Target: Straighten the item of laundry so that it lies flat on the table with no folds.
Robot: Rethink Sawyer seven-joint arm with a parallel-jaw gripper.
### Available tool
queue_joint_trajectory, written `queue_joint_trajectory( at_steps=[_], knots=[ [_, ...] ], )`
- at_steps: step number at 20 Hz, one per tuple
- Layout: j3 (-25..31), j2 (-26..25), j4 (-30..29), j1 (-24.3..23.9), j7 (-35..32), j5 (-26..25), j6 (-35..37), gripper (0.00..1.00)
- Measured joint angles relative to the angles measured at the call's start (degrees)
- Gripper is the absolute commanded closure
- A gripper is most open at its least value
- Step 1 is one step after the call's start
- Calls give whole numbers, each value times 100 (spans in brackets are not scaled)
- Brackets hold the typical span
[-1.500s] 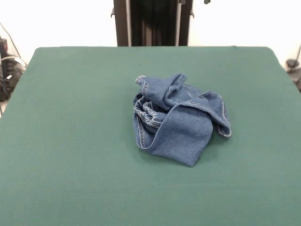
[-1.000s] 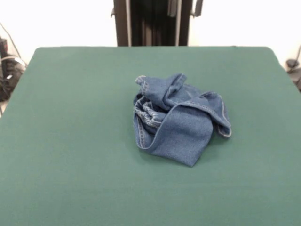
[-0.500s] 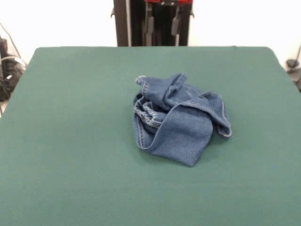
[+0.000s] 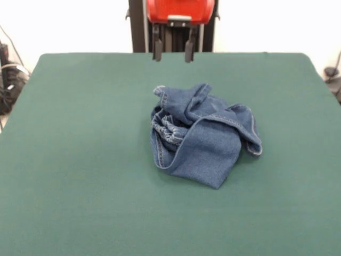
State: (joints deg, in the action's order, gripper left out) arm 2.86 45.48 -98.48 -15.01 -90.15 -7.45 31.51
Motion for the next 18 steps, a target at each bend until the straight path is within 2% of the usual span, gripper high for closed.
queue_joint_trajectory(
  at_steps=[7,13,18],
  knots=[
    [93,-379,674,11,0,-2,163,0],
    [94,-762,1402,45,0,-77,704,0],
    [94,-1034,1887,38,0,-328,1147,0]
  ],
)
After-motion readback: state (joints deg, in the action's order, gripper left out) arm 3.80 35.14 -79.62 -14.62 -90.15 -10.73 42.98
